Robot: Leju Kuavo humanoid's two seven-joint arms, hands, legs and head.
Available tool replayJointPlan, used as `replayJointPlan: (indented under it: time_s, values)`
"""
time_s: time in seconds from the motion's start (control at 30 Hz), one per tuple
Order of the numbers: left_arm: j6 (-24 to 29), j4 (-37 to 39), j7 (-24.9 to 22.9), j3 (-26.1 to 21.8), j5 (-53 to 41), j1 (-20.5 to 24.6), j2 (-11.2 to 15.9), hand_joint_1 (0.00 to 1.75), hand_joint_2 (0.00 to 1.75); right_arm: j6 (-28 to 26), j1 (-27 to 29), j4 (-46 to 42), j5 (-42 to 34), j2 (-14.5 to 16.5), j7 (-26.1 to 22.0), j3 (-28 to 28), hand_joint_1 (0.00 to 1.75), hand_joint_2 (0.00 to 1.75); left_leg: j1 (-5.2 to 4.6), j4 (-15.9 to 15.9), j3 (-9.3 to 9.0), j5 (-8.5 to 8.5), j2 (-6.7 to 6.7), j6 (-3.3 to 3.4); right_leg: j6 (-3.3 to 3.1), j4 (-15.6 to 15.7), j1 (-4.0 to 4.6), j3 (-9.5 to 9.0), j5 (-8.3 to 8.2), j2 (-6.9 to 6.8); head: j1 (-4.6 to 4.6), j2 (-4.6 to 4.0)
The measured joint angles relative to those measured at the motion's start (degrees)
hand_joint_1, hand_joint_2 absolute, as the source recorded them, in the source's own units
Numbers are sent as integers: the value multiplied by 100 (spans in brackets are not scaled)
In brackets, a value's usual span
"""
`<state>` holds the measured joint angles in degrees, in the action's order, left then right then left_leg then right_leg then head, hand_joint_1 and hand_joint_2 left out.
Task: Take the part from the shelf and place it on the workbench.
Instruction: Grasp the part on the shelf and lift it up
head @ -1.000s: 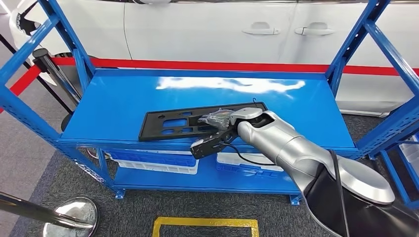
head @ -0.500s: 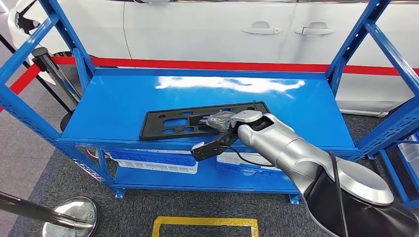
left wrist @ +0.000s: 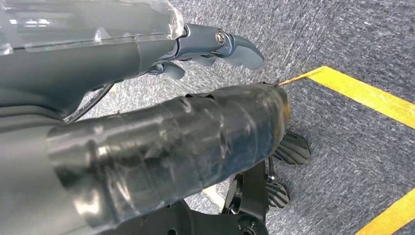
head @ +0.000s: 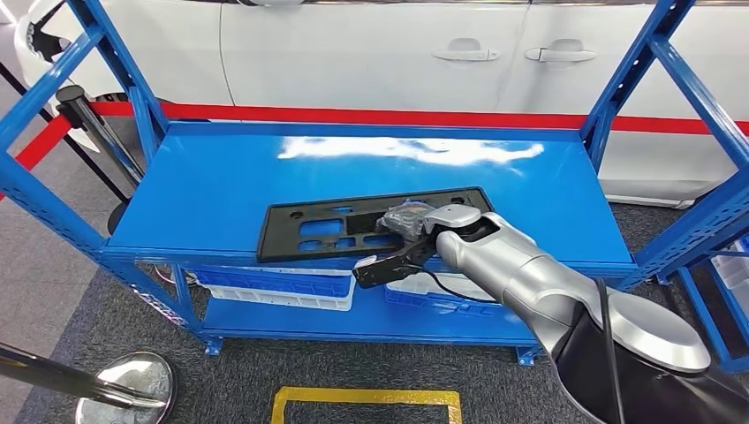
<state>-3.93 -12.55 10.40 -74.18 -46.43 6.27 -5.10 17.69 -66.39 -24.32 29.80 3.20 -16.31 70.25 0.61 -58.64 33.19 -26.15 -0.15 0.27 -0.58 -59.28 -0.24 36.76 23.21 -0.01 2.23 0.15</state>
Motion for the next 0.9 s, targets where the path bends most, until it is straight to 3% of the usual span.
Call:
replayJointPlan:
  time_s: [0.17, 0.57, 0.7, 0.8, 0.9]
  values:
    - [0, 0, -19, 1, -56, 1, -43, 0, 0, -84, 5, 2, 28, -102, 15, 4, 172, 175, -3, 0, -2, 0, 0, 0, 0, 0, 4, -3, 0, 0, 0, 0]
    - [0, 0, -32, 2, -82, 1, -126, 0, 0, -304, -6, -7, 115, -244, 39, 4, 175, 175, -6, 0, -8, 1, 0, 3, 8, 1, 2, -16, 1, -4, 0, 1]
    - [1, 0, 74, 2, -15, -2, -153, 0, 175, -834, -179, -179, 398, -236, 402, -7, 175, 175, -6, 0, 14, 14, -1, 15, 20, -1, -1, 1, -11, -4, 0, 0]
    - [14, 0, 213, 2, -4, -20, -167, 0, 175, -1033, -517, -583, 811, -265, 977, -139, 175, 175, -7, -1, 50, 32, 5, 13, 25, -2, -6, 43, -32, 2, 0, 0]
    - [22, 0, 312, 2, -12, -42, -168, 0, 175, -737, -963, -1235, 1362, -330, 1423, -532, 175, 175, -7, -1, 69, 35, 30, 11, 24, -3, -13, 75, -45, 25, 0, 0]
